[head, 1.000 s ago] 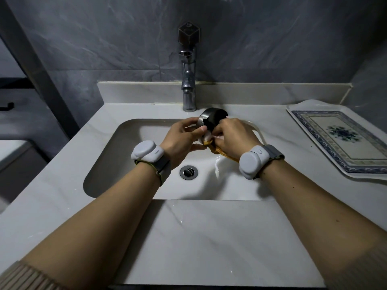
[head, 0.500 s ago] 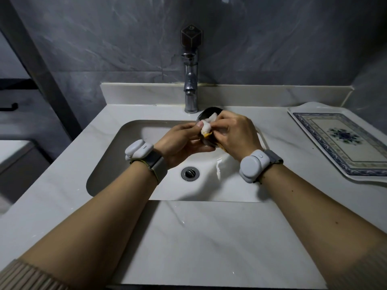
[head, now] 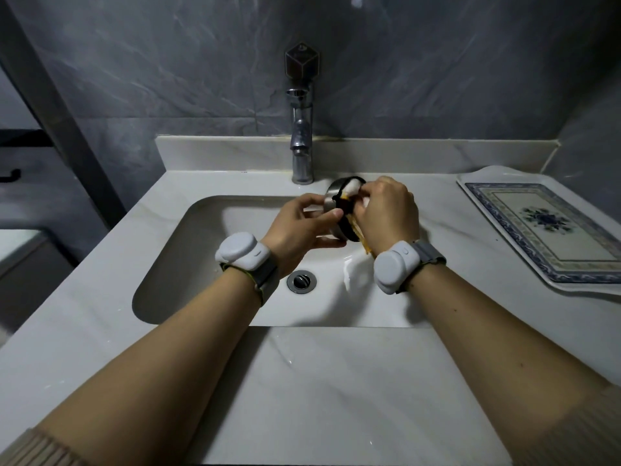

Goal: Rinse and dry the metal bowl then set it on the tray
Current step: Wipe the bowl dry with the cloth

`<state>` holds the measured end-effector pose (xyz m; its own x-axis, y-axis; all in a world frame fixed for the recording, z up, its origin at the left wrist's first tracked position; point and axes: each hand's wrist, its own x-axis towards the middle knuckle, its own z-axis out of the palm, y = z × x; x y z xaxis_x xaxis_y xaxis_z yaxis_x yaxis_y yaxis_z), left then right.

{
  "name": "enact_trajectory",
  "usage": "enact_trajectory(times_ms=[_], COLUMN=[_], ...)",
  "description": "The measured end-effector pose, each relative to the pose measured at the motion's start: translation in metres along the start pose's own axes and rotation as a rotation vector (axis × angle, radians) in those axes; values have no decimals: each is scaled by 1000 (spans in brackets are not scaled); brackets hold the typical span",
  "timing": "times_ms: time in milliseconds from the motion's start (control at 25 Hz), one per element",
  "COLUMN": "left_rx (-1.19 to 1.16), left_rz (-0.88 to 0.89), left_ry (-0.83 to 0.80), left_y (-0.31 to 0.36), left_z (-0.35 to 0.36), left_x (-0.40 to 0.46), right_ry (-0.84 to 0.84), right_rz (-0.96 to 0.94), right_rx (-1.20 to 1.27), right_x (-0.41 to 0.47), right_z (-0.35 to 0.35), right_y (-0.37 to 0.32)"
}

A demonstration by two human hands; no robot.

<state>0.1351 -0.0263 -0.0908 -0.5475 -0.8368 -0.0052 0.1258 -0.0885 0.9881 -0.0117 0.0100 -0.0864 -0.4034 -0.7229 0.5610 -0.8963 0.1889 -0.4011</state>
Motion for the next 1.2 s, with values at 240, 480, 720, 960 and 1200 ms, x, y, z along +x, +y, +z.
enact_trajectory(times_ms=[240, 480, 720, 960, 1200], left_rx=[82, 77, 11, -6, 82], left_rz=[81, 48, -69, -104, -6], left_ry=[71, 49, 19, -129, 15], left_y=[1, 2, 3, 8, 4], left_z=[-2, -8, -10, -5, 4], left_x=[1, 2, 3, -2, -2], right_ry=[-230, -248, -157, 59, 33], right_rz=[29, -203, -372, -275, -17], right_rx=[-39, 2, 28, 89, -78], right_x=[-1, -4, -3, -8, -3], right_z=[1, -1, 1, -3, -2], right_y=[-1, 3, 1, -4, -8])
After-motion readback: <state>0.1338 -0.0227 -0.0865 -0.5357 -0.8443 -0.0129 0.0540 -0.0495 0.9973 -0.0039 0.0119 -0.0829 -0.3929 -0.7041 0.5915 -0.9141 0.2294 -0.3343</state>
